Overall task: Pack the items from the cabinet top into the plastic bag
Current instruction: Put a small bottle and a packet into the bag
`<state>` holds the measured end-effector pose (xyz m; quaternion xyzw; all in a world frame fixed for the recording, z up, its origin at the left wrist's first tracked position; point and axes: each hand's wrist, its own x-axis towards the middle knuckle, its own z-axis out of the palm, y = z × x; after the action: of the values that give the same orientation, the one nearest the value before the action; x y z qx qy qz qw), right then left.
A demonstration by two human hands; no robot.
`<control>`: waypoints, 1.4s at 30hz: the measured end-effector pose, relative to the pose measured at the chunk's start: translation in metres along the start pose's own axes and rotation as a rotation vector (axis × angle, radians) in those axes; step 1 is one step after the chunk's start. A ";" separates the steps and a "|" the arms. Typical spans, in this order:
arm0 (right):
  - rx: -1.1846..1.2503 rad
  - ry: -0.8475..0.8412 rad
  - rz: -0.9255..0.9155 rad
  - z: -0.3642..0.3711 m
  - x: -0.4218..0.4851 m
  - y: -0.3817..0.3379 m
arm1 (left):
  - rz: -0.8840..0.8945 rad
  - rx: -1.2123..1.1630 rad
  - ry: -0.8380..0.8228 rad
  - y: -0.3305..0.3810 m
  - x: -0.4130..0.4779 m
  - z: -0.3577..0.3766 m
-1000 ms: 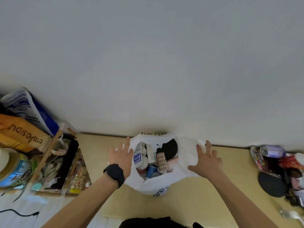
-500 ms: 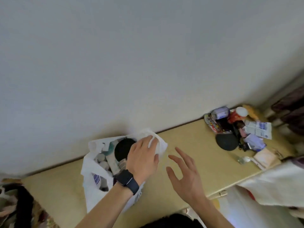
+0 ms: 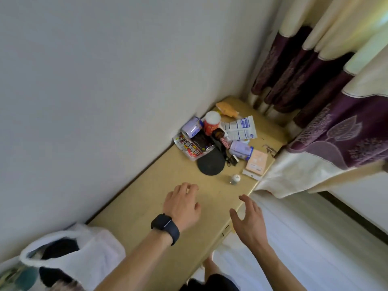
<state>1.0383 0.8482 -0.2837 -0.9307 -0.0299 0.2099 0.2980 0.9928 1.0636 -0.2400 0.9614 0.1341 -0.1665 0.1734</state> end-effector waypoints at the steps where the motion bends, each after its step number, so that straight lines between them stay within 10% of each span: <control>1: -0.007 -0.012 0.037 -0.004 0.015 0.007 | -0.003 0.006 -0.072 0.004 0.013 0.013; 13: -0.319 -0.298 -0.084 0.004 0.146 0.012 | -0.164 0.082 -0.622 -0.022 0.056 0.091; 23: 0.411 -0.540 0.200 0.003 0.081 -0.011 | -0.038 -0.261 -0.282 0.020 0.054 0.051; 30: 0.354 -0.701 0.137 -0.015 0.068 -0.019 | -0.037 -0.351 -0.281 0.031 0.046 0.046; 36: 0.357 0.061 0.469 -0.027 0.159 0.018 | -0.223 -0.498 -0.142 0.006 0.029 0.038; 42: 0.152 0.014 0.655 -0.025 0.214 0.041 | -0.329 -0.562 -0.048 -0.018 0.001 0.032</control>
<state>1.2399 0.8398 -0.3685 -0.8675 0.2887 0.2896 0.2833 0.9791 1.0676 -0.2741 0.8371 0.3242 -0.1714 0.4060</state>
